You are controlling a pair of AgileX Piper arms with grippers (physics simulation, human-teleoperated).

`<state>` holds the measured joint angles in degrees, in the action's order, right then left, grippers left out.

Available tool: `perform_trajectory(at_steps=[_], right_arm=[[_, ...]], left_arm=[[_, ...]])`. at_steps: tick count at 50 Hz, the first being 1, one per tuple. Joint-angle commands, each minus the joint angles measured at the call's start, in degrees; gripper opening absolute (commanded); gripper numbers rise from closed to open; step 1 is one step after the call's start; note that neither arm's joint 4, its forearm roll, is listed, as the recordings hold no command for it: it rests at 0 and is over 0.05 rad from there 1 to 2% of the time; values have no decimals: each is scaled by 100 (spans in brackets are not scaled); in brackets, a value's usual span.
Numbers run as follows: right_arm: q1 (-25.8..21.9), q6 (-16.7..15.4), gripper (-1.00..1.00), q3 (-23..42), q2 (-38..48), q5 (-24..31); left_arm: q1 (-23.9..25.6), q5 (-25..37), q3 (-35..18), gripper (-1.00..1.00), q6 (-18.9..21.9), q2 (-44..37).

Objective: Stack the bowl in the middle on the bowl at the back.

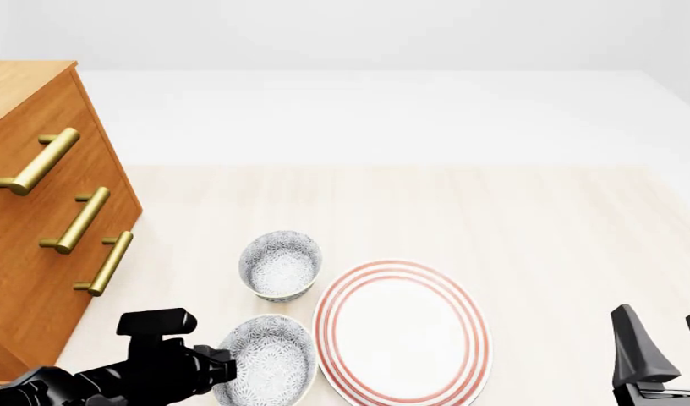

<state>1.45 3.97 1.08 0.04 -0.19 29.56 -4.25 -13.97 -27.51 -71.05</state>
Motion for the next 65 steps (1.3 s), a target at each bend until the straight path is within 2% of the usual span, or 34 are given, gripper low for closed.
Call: perform_trajectory(at_steps=[1, 11, 28, 34, 36, 40, 47, 48, 57, 65], right_arm=[[1, 2, 100, 0, 0, -2], [-11, 4, 100, 6, -2, -22], [-24, -15, 100, 15, -2, -32], [-38, -36, 100, 6, -2, -41], [-41, -39, 100, 4, -2, -42], [-45, -48, 100, 3, -2, -39], [-48, -59, 100, 8, -2, -30], [-45, -55, 100, 11, -2, -30], [-38, -44, 100, 21, -2, -26], [-24, -28, 100, 25, -2, -30]], left_arm=[[11, 23, 21, -100, 67, 9], [-100, 298, 3, -100, 143, 297], [4, 1581, -255, -100, 107, 1583], [122, 2462, -587, -100, 108, 2242], [123, 2585, -647, -100, 119, 2315], [134, 3276, -1031, -100, 229, 2670], [189, 4042, -1492, -100, 301, 3036], [246, 4325, -1661, -100, 326, 3167], [478, 5074, -2122, -100, 322, 3499], [879, 5727, -2561, -100, 239, 3731]])
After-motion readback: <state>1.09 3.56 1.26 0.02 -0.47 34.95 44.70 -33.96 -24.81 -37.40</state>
